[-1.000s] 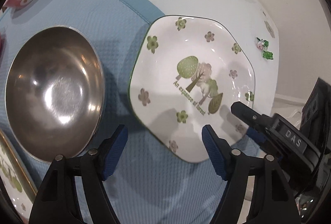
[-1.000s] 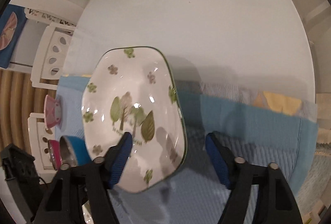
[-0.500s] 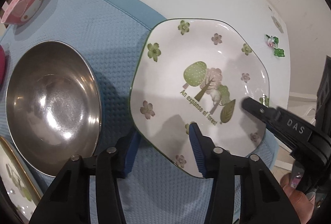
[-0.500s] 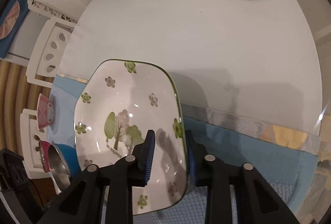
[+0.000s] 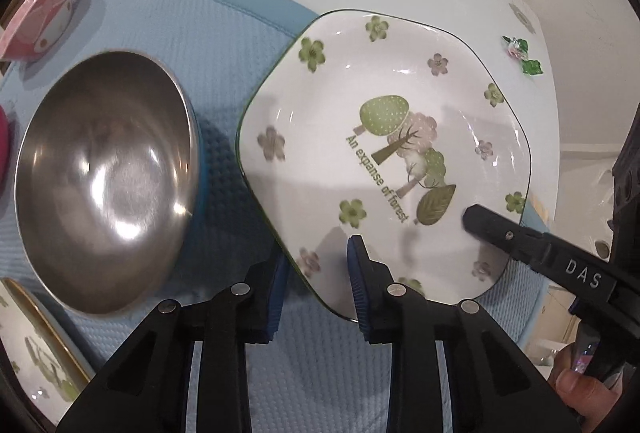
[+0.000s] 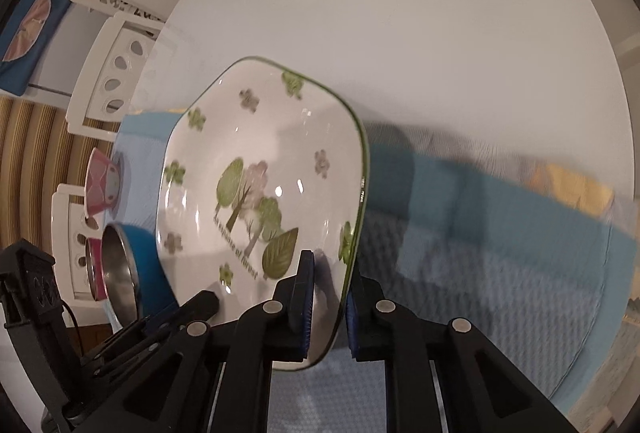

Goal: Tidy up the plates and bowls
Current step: 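Reach the right gripper to the second forest plate rim and close it, then lift the forest plate with the right gripper and carry it toward the stack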

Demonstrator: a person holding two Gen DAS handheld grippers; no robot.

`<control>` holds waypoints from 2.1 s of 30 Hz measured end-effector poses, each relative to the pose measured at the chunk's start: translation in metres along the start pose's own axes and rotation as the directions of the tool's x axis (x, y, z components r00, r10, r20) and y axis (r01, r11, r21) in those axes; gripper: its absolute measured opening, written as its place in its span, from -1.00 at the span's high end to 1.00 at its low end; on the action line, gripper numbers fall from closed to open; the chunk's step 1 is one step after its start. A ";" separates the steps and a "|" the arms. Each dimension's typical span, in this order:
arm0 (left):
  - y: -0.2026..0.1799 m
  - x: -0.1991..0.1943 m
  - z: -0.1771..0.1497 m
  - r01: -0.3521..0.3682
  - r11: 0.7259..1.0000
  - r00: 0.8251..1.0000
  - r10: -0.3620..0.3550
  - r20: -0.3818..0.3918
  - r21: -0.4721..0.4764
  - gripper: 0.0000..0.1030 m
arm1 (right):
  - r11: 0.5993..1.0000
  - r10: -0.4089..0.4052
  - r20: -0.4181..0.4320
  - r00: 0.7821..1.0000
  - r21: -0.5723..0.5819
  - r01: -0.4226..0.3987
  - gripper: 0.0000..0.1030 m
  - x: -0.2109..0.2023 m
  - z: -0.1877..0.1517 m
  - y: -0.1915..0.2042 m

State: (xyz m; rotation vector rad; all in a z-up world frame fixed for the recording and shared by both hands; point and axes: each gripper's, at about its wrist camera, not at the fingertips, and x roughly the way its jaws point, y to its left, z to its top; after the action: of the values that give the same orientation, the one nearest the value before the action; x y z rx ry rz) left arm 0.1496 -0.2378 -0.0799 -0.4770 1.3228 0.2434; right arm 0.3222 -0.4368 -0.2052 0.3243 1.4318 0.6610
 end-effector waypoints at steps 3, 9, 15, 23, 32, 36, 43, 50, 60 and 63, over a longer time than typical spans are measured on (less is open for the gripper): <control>0.007 -0.004 -0.006 0.007 1.000 1.000 -0.007 0.000 -0.007 0.54 | 1.000 0.022 -0.007 1.000 0.019 -0.022 0.75 0.000 -0.013 -0.001; 0.012 -0.008 -0.015 0.003 1.000 1.000 -0.003 0.004 0.015 0.57 | 0.998 0.051 -0.012 0.999 0.044 -0.050 0.75 -0.002 -0.042 -0.001; 0.016 -0.012 -0.033 0.008 0.999 1.000 -0.008 -0.010 0.036 0.57 | 0.994 0.070 -0.012 0.998 0.090 -0.068 0.73 -0.002 -0.076 0.000; 0.038 -0.024 -0.083 0.029 0.996 0.997 -0.023 -0.072 0.079 0.57 | 0.988 0.078 -0.034 0.996 0.135 -0.072 0.68 -0.002 -0.145 0.010; 0.059 -0.034 -0.108 0.073 0.991 0.992 -0.060 -0.115 0.116 0.57 | 0.973 0.147 -0.071 0.987 0.190 -0.131 0.63 -0.001 -0.202 0.017; 0.058 -0.034 -0.090 0.067 0.987 0.993 -0.052 -0.104 0.146 0.57 | 0.990 0.042 -0.086 0.995 0.141 -0.029 0.58 -0.013 -0.192 0.018; 0.060 -0.018 -0.071 0.086 0.989 0.990 -0.072 -0.120 0.121 0.55 | 0.988 -0.066 -0.019 0.998 0.138 0.068 -0.03 -0.039 -0.152 -0.009; 0.054 -0.010 -0.054 0.096 0.987 0.991 -0.083 -0.106 0.127 0.55 | 0.994 -0.109 -0.036 0.993 0.008 0.109 0.13 -0.022 -0.104 0.005; 0.057 -0.013 -0.053 0.095 0.980 0.991 -0.078 -0.105 0.173 0.57 | 0.989 -0.130 -0.101 0.986 -0.079 0.122 0.42 0.000 -0.097 0.009; 0.055 -0.014 -0.053 0.082 0.980 0.993 -0.064 -0.103 0.184 0.57 | 0.987 -0.133 -0.104 0.986 -0.109 0.122 0.42 -0.002 -0.101 0.008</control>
State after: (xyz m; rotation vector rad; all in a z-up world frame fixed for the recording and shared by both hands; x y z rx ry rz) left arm 0.0759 -0.2127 -0.0866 -0.3802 1.4048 0.0336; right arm 0.2220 -0.4502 -0.2125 0.1158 1.5048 0.6532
